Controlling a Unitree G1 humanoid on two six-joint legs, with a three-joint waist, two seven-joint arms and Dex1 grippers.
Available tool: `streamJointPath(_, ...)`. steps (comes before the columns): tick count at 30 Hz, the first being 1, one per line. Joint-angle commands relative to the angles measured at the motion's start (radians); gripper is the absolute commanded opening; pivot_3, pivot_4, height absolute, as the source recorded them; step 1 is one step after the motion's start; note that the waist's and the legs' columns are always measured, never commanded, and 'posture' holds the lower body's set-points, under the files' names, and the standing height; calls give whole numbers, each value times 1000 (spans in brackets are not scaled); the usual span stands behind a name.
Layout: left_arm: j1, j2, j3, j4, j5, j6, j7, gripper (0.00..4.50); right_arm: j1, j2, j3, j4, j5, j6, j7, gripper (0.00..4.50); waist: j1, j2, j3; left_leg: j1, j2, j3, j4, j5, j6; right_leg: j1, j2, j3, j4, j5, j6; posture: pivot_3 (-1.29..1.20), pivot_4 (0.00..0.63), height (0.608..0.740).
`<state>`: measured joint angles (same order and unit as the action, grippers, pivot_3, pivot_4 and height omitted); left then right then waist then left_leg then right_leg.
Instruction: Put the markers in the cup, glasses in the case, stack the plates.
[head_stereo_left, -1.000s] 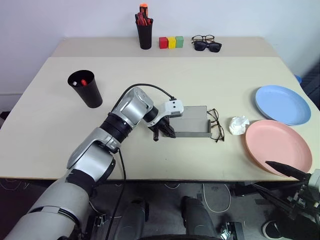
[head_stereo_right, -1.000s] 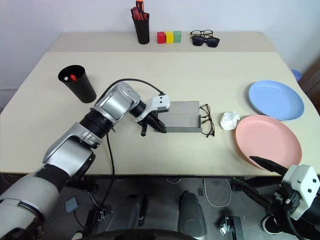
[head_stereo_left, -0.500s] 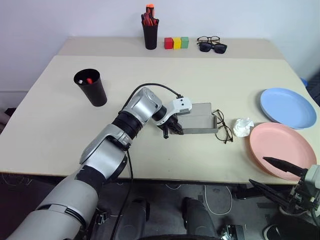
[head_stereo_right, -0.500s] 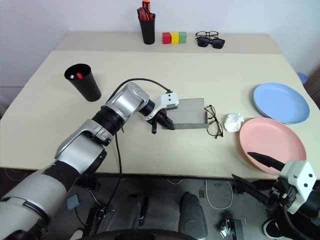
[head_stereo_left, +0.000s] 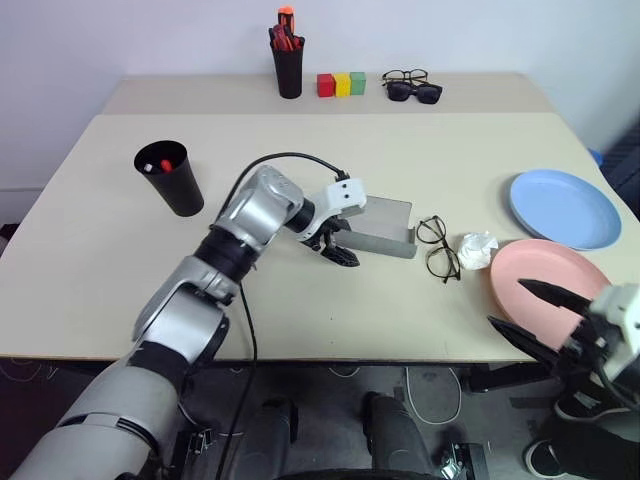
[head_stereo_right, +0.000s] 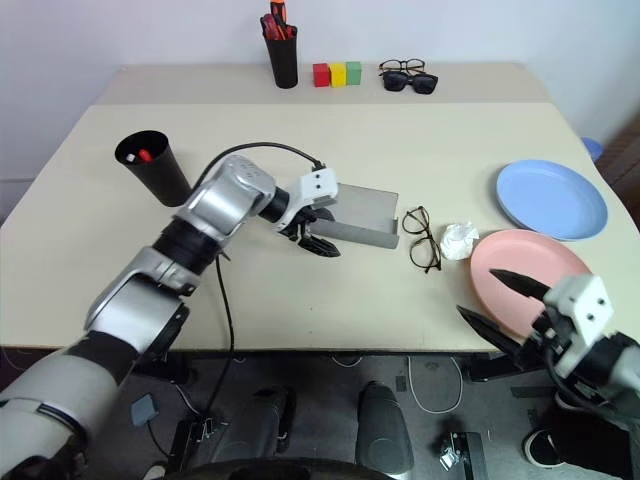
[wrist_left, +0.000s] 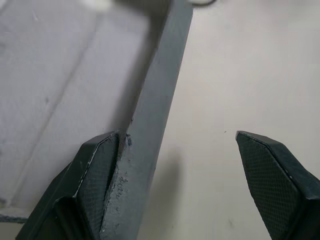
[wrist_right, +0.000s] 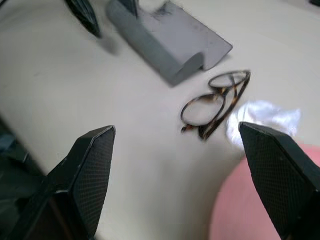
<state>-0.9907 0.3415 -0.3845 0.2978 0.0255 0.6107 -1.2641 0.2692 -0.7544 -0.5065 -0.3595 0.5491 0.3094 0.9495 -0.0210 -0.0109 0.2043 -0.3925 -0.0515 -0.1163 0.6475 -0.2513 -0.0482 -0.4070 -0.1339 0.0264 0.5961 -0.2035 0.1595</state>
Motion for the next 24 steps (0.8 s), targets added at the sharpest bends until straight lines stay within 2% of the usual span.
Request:
streamJointPath(1,54,42,92,-201,-81,44,26,3784,-92,-27,70,69,9,51,8,4048,10,1,0,0,0,-1,0,0,0,0,0,0,1,0,0,0,150,740)
streamJointPath(7,171,71,85,-375,-163,241,81,3784,-323,-44,214,256,-46,53,54,4048,9,1,-1,0,-2,-1,2,0,0,2,-1,0,0,0,0,0,150,740)
streamJointPath(12,198,70,27,-411,-182,287,117,3784,-393,-36,248,328,-80,2,83,4048,9,1,-1,0,-1,-2,1,0,0,1,0,0,1,0,1,0,150,740)
streamJointPath(20,123,-67,-50,-245,-167,220,199,3784,-327,-35,204,279,-68,-8,73,4048,10,2,-1,0,-2,-1,2,0,0,2,0,0,2,0,1,0,150,740)
streamJointPath(24,58,-81,-34,-195,-182,209,194,3784,-262,-39,156,222,-40,16,65,4048,7,2,-1,0,-2,-1,2,0,0,2,0,0,1,0,1,0,150,740)
